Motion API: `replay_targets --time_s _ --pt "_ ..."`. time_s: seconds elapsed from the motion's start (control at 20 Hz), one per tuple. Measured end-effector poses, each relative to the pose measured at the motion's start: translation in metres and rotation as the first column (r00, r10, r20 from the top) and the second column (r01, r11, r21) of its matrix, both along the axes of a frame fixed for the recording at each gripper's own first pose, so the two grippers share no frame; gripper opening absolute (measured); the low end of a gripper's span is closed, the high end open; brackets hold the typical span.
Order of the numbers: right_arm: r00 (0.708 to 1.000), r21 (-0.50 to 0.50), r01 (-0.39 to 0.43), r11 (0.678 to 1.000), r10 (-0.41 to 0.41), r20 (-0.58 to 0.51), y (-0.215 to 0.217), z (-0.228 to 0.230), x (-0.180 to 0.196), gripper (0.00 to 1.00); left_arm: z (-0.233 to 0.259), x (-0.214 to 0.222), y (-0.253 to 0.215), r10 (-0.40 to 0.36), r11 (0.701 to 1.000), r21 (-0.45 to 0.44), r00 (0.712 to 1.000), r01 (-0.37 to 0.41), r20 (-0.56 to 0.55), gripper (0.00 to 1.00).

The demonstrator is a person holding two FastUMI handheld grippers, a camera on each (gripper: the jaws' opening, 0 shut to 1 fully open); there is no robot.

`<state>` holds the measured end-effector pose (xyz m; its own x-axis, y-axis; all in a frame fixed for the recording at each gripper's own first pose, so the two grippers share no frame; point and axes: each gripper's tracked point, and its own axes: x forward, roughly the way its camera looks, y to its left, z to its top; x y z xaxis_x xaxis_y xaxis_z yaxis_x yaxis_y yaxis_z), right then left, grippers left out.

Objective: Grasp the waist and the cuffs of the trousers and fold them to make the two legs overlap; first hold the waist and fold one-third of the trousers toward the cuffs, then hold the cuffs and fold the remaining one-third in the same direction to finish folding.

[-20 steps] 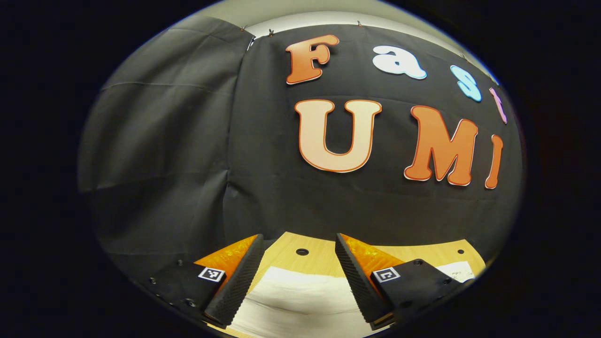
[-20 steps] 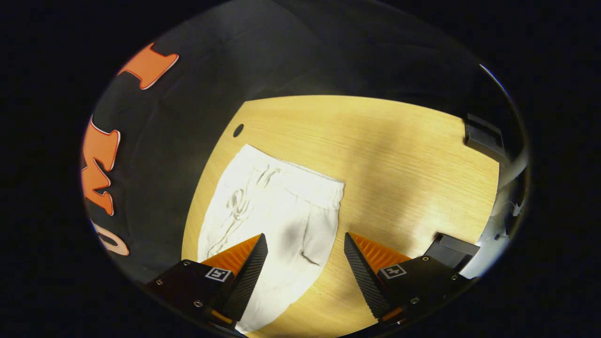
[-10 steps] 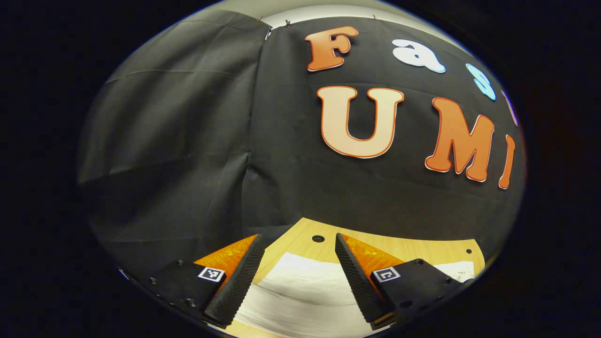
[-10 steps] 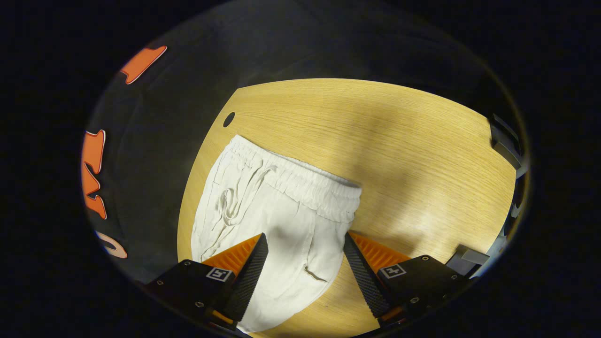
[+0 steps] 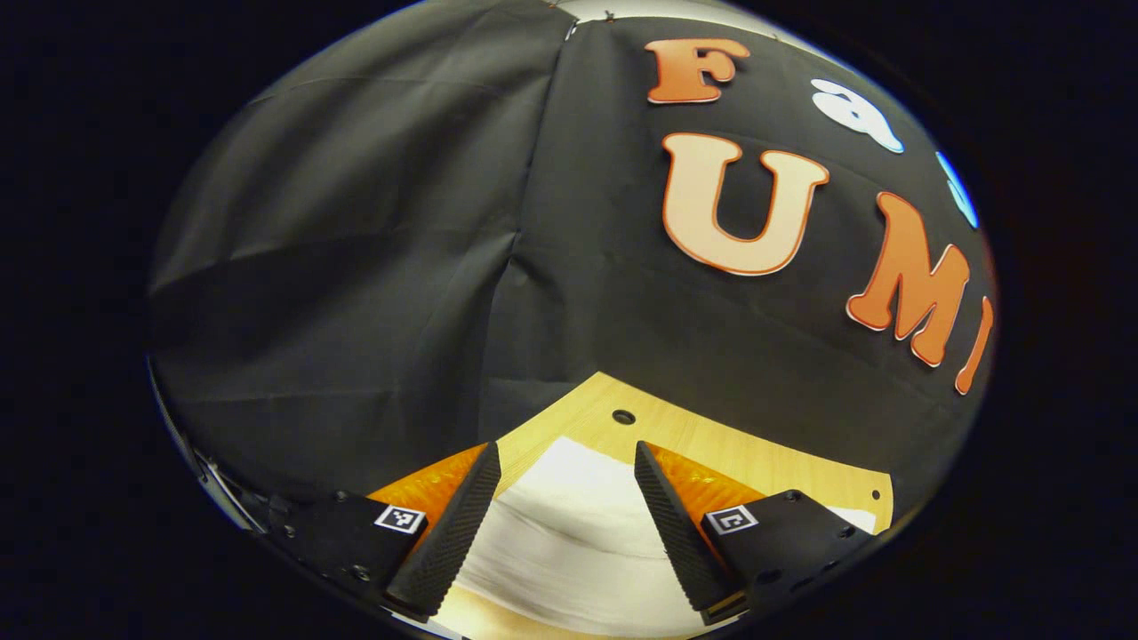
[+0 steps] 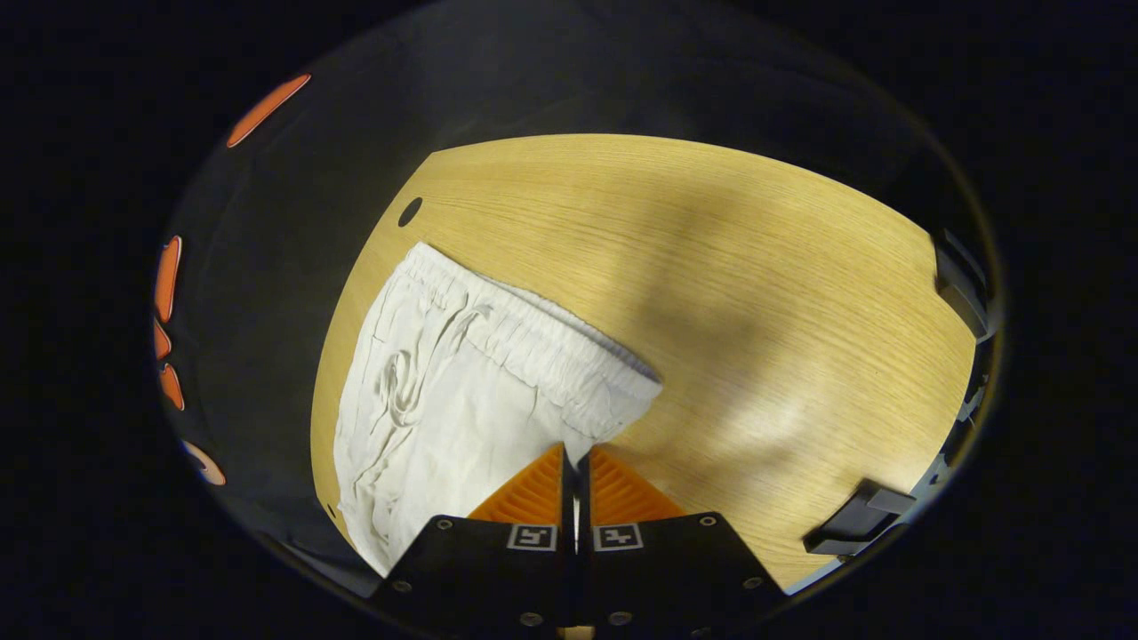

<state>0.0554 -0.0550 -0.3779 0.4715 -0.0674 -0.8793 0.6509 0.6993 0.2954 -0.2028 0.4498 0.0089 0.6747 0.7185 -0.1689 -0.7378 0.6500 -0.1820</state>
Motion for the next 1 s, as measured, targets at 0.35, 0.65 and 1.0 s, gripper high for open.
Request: replay_targets --time_s 0.35,0.65,1.0 --pt "1.000 0.047 -0.016 0.999 0.015 0.022 0.009 0.014 0.000 0.01 -0.092 -0.023 0.032 0.142 0.923 -0.355 0.989 -0.147 -0.040 1.00" --pt "1.000 0.054 -0.025 0.998 0.025 0.008 0.011 0.016 0.000 0.00 -0.154 -0.022 0.041 0.239 0.781 -0.561 0.961 -0.274 -0.137 0.99" --pt "1.000 0.065 -0.018 0.998 0.019 -0.011 0.013 0.015 -0.001 0.00 -0.191 -0.023 0.038 0.251 0.646 -0.710 0.956 -0.282 -0.151 1.00"
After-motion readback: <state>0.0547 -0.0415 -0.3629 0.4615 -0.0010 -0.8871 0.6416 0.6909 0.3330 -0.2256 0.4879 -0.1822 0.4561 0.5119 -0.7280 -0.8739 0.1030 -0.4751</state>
